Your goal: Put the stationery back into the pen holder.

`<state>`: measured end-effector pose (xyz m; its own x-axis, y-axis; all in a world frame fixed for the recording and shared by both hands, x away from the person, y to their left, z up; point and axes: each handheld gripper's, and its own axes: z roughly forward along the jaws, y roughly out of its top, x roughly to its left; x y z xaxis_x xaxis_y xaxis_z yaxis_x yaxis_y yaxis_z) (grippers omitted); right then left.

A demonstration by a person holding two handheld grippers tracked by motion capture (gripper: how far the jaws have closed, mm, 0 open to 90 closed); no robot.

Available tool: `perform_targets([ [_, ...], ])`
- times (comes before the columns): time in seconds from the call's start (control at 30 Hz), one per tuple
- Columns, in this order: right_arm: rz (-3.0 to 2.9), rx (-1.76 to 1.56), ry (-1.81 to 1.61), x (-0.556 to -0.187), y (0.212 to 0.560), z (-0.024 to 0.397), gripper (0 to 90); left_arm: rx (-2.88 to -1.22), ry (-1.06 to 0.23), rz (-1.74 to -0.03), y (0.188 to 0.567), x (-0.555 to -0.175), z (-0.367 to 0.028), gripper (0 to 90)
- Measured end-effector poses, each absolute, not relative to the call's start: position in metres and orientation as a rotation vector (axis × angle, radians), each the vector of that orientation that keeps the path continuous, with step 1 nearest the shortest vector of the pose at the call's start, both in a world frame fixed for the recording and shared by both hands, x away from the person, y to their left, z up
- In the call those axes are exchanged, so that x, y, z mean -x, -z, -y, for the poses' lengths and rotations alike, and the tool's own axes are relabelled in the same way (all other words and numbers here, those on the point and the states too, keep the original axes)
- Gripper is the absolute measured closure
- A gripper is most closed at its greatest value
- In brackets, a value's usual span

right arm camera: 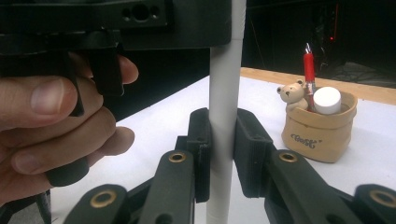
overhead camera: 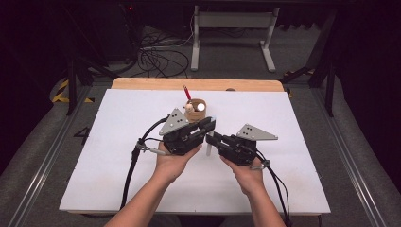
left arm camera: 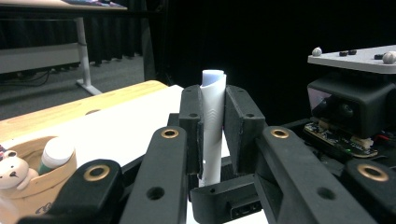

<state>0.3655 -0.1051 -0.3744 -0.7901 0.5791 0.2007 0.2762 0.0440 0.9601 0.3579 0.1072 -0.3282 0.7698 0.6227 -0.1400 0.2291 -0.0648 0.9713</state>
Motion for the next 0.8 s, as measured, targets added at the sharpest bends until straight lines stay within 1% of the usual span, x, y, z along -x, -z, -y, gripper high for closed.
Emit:
perform_targets([
  [0.17,-2.075,-0.849,-1.784,-0.365,0.375,0.102,78.7,-1.664,-0.395,-0.689,0.328,-0.356,-0.111,76.8],
  [0.27,-2.059,-0.835,-1.749,-0.365,0.374,0.102,78.8,-1.684,-0.412,-0.694,0.328,-0.354,-0.116,69.1],
  [0.33,-2.046,-0.812,-1.714,-0.365,0.373,0.102,78.8,-1.702,-0.421,-0.698,0.329,-0.354,-0.119,68.0],
  [0.53,-2.025,-0.770,-1.647,-0.365,0.370,0.102,78.9,-1.742,-0.445,-0.702,0.331,-0.353,-0.132,60.5],
  [0.8,-1.986,-0.743,-1.625,-0.368,0.364,0.104,78.9,-1.756,-0.479,-0.698,0.335,-0.350,-0.147,49.8],
])
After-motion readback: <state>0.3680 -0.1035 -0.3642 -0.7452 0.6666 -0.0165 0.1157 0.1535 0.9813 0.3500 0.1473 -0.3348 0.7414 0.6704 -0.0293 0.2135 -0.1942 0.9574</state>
